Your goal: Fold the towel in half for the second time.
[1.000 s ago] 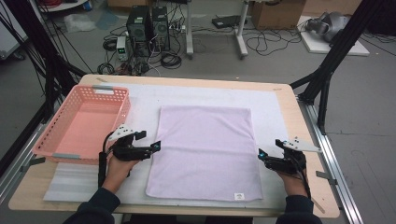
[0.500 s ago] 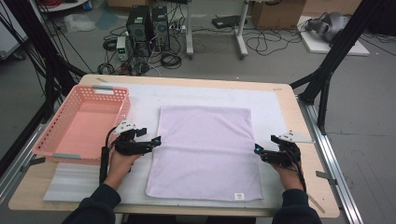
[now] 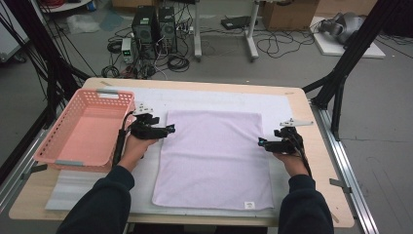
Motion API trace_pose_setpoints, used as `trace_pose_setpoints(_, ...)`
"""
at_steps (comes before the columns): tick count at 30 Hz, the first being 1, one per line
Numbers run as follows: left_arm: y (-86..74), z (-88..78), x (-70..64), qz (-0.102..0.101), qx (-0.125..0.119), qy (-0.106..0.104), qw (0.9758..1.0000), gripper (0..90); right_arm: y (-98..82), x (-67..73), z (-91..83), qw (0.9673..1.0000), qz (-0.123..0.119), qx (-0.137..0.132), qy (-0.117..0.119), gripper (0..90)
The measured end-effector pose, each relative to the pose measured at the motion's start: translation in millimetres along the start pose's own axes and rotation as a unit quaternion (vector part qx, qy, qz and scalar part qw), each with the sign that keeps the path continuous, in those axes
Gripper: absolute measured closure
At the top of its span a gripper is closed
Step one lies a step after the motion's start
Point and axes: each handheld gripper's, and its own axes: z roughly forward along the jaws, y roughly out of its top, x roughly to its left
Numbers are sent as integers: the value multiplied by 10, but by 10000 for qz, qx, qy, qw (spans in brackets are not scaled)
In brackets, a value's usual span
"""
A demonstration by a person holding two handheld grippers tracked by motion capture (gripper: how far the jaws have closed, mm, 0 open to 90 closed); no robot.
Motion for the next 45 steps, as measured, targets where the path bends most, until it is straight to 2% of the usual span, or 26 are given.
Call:
trace_pose_setpoints(2,0,32,34,-79,-49,4,10000,202,26,-15,36,10000,8,38,-18,179)
trace_pose_setpoints(3,11,107,98,-223,135,79,9996,216,77,-43,107,9999,55,115,-62,181)
trace_pose_setpoints(5,26,169,139,-259,240,180,9992,201,111,-63,163,9998,102,154,-72,189)
trace_pose_setpoints(8,49,244,158,-141,284,214,9993,229,164,-89,260,9995,159,231,-156,223)
trace_pose_setpoints(10,56,277,166,-144,398,227,9988,259,193,-107,324,9992,184,258,-257,249)
trace_pose_setpoints(11,59,357,184,-117,528,346,9979,262,199,-122,356,9989,226,285,-303,253)
trace_pose_setpoints(12,63,391,198,-127,599,360,9975,274,201,-134,393,9984,295,329,-346,256)
trace_pose_setpoints(14,74,451,209,-138,629,441,9969,311,202,-151,457,9977,344,404,-423,290)
trace_pose_setpoints(16,76,486,204,-30,580,504,9970,354,209,-155,512,9971,340,452,-515,302)
trace_pose_setpoints(19,72,507,173,308,610,676,9954,415,233,-149,591,9961,299,549,-629,324)
trace_pose_setpoints(21,72,507,165,373,618,740,9946,439,244,-143,613,9959,285,533,-668,331)
trace_pose_setpoints(22,71,506,157,480,641,766,9938,497,263,-128,642,9956,260,520,-739,387)
trace_pose_setpoints(23,68,508,138,553,634,645,9944,554,265,-123,652,9960,214,482,-725,444)
trace_pose_setpoints(24,68,508,138,553,634,645,9944,629,265,-123,652,9960,214,482,-725,444)
trace_pose_setpoints(25,65,521,109,612,626,445,9952,730,274,-97,664,9969,148,450,-628,580)
trace_pose_setpoints(26,63,531,89,600,614,422,9954,813,276,-90,668,9974,102,437,-570,638)
trace_pose_setpoints(27,65,529,91,527,633,428,9957,833,276,-76,673,9977,130,424,-515,697)
trace_pose_setpoints(29,62,526,126,72,586,361,9976,848,268,-82,672,9981,317,399,-355,821)
trace_pose_setpoints(31,59,518,162,-299,555,282,9976,856,259,-96,666,9977,496,378,-249,842)
trace_pose_setpoints(32,59,518,162,-299,555,282,9976,857,260,-95,664,9978,481,374,-249,847)
trace_pose_setpoints(33,67,501,174,-436,457,265,9977,858,265,-86,660,9981,397,366,-297,850)
trace_pose_setpoints(36,146,425,176,-625,-2,180,9979,859,289,-82,621,9986,306,183,-400,852)
trace_pose_setpoints(39,207,350,168,-683,-289,76,9972,858,332,-77,556,9988,233,-125,-418,852)
trace_pose_setpoints(42,221,298,160,-661,-324,-21,9973,858,358,-66,485,9986,212,-302,-382,852)
trace_pose_setpoints(44,225,270,146,-597,-349,-69,9976,858,368,-51,429,9986,152,-393,-320,851)
trace_pose_setpoints(45,240,214,103,-469,-359,-172,9981,858,367,-37,399,9987,86,-424,-273,851)
